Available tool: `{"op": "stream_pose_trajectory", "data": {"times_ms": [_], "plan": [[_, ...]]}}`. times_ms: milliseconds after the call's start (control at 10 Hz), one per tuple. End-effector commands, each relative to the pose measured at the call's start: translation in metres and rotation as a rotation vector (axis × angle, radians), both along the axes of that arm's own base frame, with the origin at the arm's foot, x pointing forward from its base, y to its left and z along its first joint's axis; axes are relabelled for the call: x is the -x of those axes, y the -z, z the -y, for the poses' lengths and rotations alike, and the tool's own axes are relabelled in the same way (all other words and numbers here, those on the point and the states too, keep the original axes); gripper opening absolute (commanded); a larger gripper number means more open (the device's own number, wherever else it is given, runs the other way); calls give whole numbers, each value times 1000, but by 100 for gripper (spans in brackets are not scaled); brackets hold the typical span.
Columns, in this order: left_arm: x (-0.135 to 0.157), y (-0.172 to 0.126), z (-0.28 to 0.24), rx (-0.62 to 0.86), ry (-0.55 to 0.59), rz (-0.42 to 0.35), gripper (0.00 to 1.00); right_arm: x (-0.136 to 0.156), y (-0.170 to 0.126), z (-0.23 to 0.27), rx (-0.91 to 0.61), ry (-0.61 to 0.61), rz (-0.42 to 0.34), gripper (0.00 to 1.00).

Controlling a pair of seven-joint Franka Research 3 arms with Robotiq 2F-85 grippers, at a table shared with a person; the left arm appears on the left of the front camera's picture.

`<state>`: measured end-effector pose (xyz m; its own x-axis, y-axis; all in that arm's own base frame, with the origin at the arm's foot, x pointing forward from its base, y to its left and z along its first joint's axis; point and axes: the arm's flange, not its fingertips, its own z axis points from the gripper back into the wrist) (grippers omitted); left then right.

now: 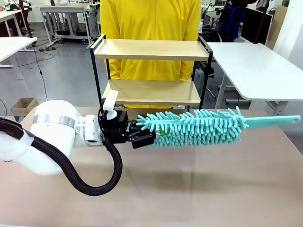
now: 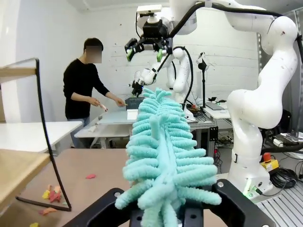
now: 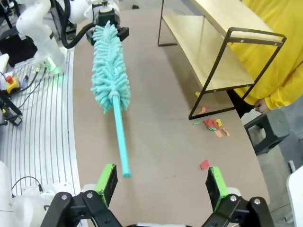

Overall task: Clean the shelf.
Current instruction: Hand the Duster back to the human.

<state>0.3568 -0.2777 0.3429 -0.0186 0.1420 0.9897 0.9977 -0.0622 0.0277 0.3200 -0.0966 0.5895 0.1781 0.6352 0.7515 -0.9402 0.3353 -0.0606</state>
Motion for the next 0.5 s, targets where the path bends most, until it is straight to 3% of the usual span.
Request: {"op": "stream_pose_trajectory", "data": {"times_ms": [0,400], "plan": [[-4,-68,-21,72,-61,18,17,-1,-3,4,-6,-11,15,100],[-17,-212,-115,61,-403,108,17,-1,-3,4,-6,-11,15,100]]}}
